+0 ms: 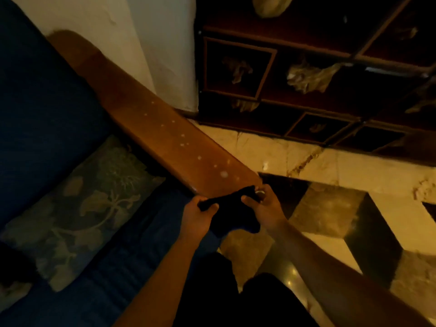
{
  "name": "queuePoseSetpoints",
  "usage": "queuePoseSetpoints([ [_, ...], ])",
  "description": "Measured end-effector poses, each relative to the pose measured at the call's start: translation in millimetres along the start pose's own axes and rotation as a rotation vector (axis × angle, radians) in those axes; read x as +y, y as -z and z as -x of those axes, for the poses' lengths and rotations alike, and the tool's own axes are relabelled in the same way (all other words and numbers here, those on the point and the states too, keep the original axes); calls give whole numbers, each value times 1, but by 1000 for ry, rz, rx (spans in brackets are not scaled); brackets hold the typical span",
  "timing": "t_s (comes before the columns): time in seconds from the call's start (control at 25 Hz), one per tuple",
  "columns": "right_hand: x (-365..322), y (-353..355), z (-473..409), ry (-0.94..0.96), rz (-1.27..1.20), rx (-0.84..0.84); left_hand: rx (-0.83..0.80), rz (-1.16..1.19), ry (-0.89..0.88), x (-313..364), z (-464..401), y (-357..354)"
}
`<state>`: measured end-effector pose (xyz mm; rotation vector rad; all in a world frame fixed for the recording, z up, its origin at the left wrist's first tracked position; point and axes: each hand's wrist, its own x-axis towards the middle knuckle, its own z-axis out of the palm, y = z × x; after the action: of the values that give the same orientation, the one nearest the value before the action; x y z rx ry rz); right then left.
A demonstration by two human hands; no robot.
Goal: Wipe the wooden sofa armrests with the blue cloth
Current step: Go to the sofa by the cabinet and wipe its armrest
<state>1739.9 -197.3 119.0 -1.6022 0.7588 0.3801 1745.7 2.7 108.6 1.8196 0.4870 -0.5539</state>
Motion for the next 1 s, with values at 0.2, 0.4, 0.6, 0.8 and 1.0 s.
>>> queuePoseSetpoints([
  [0.2, -4, -22, -91, 268, 595, 269, 257, 177, 230, -25, -62, -32],
  [0.4, 28, -65, -96, 614, 1182, -6, 468, 369, 381, -24, -56, -48],
  [0.6, -24, -81, -148, 573, 1199, -146, 769, 540, 532, 3, -78, -54],
  [0.8, -117, -114, -249, 292, 689, -606, 851, 631, 626, -4, -106, -46],
  [1.0, -73, -33, -234, 20, 432, -801, 856, 670, 595, -15, -98, -49],
])
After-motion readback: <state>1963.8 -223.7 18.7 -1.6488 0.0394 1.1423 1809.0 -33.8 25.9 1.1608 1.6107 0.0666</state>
